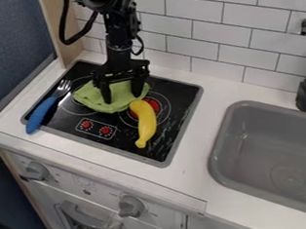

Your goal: Move the green towel to the upper left of the stove

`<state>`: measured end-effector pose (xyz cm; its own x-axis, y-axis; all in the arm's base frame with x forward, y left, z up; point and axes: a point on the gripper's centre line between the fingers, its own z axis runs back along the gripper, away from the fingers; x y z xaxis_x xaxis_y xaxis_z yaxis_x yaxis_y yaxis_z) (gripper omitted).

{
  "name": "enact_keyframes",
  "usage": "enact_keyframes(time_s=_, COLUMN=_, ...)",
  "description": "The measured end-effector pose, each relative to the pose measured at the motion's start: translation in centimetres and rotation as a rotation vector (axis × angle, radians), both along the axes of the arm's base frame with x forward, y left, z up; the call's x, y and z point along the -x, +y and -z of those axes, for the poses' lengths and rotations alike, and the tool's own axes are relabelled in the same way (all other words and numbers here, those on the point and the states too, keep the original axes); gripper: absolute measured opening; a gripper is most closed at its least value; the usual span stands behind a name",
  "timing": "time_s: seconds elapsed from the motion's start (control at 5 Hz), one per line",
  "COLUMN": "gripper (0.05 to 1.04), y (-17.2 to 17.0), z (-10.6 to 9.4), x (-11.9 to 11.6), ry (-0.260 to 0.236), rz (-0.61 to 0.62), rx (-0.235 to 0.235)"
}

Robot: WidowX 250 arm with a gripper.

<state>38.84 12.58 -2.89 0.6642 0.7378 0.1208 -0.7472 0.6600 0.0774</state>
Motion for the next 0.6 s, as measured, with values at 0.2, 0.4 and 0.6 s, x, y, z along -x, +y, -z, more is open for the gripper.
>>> enact_keyframes(time_s=0.2, gripper=1.000, y=1.4, z=0.2, x=-0.3, ry=-0.009, rz=-0.051, rx=0.017)
enact_keyframes(time_s=0.4, gripper=1.000, y=2.9, z=0.3, x=-0.9, ry=-0.013, rz=-0.089, rx=0.024)
enact_keyframes(time_s=0.6, gripper=0.999, y=4.3, z=0.1, x=-1.4, ry=-0.015, rz=-0.120, rx=0.020)
